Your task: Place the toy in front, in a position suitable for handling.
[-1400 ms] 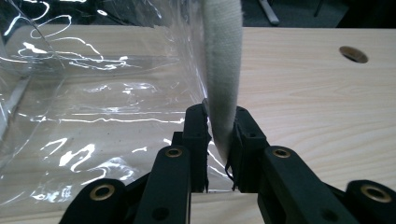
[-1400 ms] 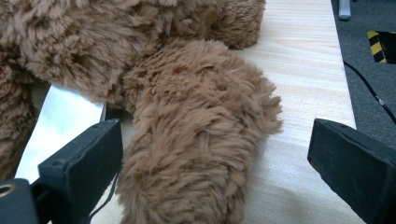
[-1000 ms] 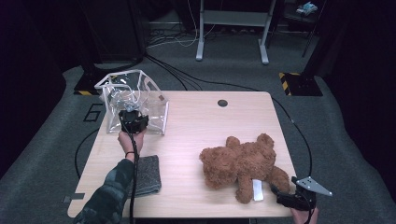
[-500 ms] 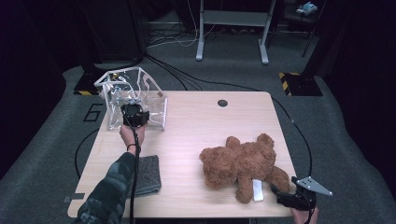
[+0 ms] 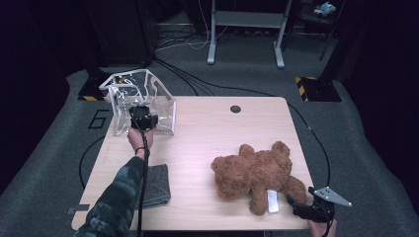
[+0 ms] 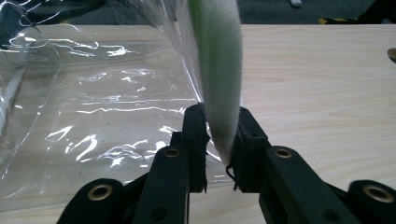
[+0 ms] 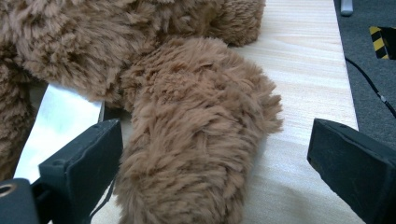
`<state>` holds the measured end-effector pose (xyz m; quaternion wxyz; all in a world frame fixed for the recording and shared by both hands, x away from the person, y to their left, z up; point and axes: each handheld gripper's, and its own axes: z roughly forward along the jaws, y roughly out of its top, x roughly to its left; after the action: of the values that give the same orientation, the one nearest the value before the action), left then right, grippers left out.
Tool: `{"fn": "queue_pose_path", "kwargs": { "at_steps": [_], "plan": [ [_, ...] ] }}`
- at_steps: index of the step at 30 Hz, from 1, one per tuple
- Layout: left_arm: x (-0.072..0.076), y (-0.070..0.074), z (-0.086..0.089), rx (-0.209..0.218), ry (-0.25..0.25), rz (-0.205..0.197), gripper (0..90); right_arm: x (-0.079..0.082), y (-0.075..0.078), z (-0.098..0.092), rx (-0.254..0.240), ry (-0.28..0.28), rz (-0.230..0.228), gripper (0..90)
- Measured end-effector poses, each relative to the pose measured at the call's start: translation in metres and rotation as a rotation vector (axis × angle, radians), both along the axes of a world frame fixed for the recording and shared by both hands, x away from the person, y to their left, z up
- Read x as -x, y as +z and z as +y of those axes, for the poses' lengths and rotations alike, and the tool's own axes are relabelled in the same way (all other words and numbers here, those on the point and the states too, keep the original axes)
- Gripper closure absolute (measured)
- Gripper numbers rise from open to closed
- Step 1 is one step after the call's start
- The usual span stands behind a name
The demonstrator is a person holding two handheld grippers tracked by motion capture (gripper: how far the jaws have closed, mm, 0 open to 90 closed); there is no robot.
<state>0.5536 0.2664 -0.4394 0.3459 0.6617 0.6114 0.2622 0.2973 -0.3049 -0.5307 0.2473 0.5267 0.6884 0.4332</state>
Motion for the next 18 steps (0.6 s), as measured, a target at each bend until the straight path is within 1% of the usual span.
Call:
{"fn": "queue_pose_path", "kwargs": {
  "at_steps": [4,7,9,13,14,15,16,17,18],
  "plan": [
    [-0.003,0.0,-0.001,0.007,0.004,0.007,76.5,0.001,0.0,0.0,-0.002,0.001,-0.003,3.2],
    [-0.004,-0.001,-0.002,-0.008,-0.001,0.007,75.8,0.0,0.0,0.0,-0.001,0.0,-0.002,3.2],
    [-0.005,-0.002,-0.001,-0.006,0.002,0.007,75.6,0.0,0.0,0.0,0.0,0.0,-0.001,3.2],
    [-0.004,0.0,-0.001,-0.005,-0.013,0.002,74.4,0.0,0.0,0.0,-0.002,0.0,0.0,3.2],
    [-0.002,0.003,-0.001,-0.007,-0.017,-0.001,70.1,0.0,0.0,0.0,-0.002,0.0,-0.001,3.2],
    [-0.002,0.003,-0.001,-0.007,-0.017,-0.001,67.7,0.0,0.0,0.0,-0.002,0.0,-0.001,3.2],
    [-0.001,0.005,0.0,-0.004,-0.019,-0.002,67.7,0.0,0.0,0.0,-0.002,0.0,-0.002,3.2],
    [0.0,0.006,0.0,-0.006,-0.022,-0.005,58.2,0.001,0.0,0.0,-0.002,0.0,-0.001,3.2],
    [0.001,0.009,0.0,-0.012,-0.025,-0.004,58.2,0.001,0.0,0.0,-0.002,0.0,-0.001,3.2]
  ]
}}
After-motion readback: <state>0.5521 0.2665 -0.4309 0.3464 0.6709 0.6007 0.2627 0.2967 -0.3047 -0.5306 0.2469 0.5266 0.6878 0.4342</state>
